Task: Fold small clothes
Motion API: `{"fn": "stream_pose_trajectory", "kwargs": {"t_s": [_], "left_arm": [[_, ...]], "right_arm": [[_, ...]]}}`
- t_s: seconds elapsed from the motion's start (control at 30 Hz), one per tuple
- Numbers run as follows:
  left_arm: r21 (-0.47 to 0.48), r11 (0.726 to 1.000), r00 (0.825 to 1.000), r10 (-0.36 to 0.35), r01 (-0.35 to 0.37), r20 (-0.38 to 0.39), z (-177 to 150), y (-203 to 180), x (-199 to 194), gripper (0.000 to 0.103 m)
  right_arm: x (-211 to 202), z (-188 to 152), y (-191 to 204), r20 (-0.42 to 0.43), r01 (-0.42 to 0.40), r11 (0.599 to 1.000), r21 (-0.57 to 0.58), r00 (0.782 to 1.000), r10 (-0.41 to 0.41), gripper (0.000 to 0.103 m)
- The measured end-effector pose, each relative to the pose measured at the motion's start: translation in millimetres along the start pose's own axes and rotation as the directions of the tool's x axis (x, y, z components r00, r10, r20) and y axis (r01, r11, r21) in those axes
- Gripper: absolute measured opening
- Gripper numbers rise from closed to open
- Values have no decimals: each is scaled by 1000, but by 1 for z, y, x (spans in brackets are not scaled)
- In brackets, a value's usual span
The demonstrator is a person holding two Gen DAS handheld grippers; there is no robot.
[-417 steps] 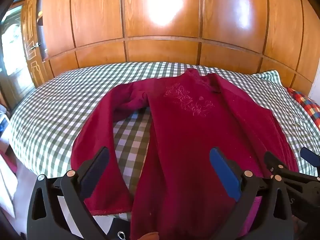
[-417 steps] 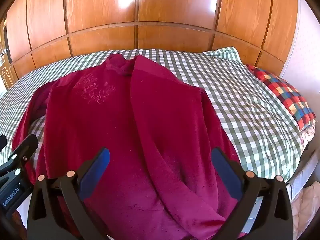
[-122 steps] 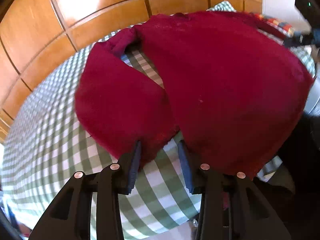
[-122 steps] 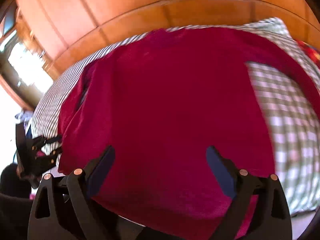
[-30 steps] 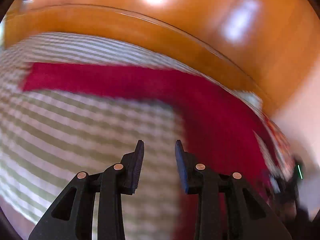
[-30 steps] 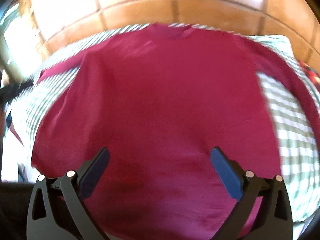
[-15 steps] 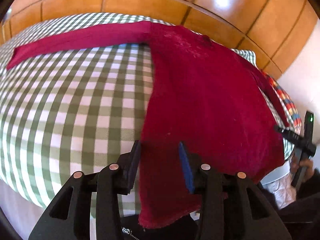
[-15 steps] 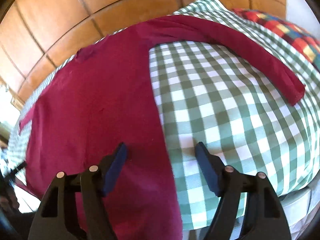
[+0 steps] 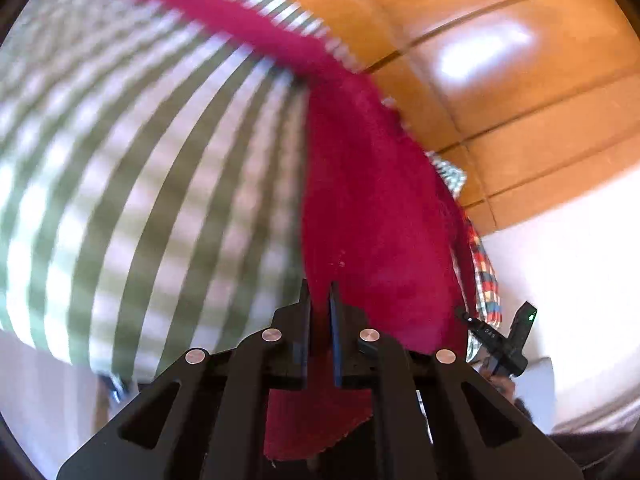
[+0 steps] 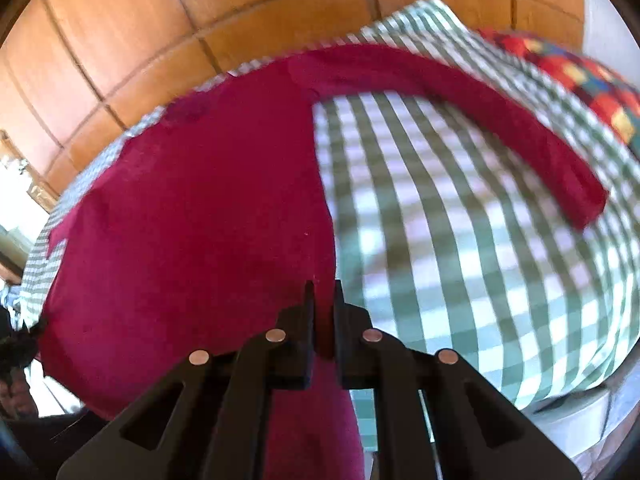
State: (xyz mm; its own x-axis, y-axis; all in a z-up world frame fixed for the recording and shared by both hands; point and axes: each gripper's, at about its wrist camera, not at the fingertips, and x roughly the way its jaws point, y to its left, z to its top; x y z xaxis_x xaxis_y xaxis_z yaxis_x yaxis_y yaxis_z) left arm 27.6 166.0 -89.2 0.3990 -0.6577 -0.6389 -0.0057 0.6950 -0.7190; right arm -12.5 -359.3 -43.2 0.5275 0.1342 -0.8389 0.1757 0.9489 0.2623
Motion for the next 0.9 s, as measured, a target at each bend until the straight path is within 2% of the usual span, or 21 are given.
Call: {"fn": "stream_pose_trajectory", "kwargs": {"t_s": [0.03,0.1,0.13,0.2,0.27,0.3,0.33,0.4,0.47,0.53,0.6,0.63,0.67,0.7,0.73,0.83,0.87,0.9], "left_arm": [[-15,998,998,62,-63,-30,-3,8,9,7],[-45,997,997,63,-64,-37,-4,13,9,9],[-34,995,996,89,-90,-31,-3,9,4,10],[55,980,981,192,-193,18,-3,-8,-11,10],[110,964,969,238,-244,61,-3,-18,-22,10],[137,960,968,235,-246,92,-2,-25,-29,10],[167,956,968,222,-240,120,0,-33,-34,10],[234,940,964,215,-247,156,5,-50,-33,10],[303,918,961,210,-257,177,13,-73,-18,10],[390,881,959,210,-269,187,26,-103,9,10],[478,822,949,233,-310,214,32,-128,38,21],[512,792,941,252,-334,224,34,-138,51,36],[533,767,933,270,-357,236,35,-145,64,43],[547,750,928,280,-371,245,33,-149,70,46],[562,735,925,291,-380,245,30,-153,81,46],[566,737,929,301,-369,214,39,-158,104,46],[565,734,926,314,-376,209,41,-159,110,46],[569,731,926,321,-376,200,43,-160,117,46]], "right_arm": [[8,-4,-4,-9,-4,1000,16,1000,4,7],[10,-6,-5,6,-8,1000,20,1000,7,7],[9,-6,-4,3,-4,1000,21,1000,4,7],[8,-6,-5,-3,-13,1000,18,1000,14,10],[8,-7,-7,-3,-43,999,31,999,43,17],[9,-7,-8,-2,-65,997,41,998,65,30],[7,-6,-9,1,-98,994,52,995,98,52],[0,-6,-6,9,-115,992,54,993,114,78],[-10,0,-3,42,-82,996,34,996,81,78],[-19,6,-12,67,-107,991,81,993,102,78],[-25,10,-33,99,-135,976,172,988,119,78],[-29,12,-55,134,-152,951,268,984,120,76],[-32,12,-71,156,-172,927,334,980,126,72],[-33,13,-85,175,-194,901,389,975,135,64],[-34,15,-104,201,-219,857,466,970,138,60],[-34,23,-140,264,-250,772,584,958,110,54],[-36,29,-144,251,-208,776,595,966,66,54],[-39,40,-139,219,-135,827,545,976,14,54]]}}
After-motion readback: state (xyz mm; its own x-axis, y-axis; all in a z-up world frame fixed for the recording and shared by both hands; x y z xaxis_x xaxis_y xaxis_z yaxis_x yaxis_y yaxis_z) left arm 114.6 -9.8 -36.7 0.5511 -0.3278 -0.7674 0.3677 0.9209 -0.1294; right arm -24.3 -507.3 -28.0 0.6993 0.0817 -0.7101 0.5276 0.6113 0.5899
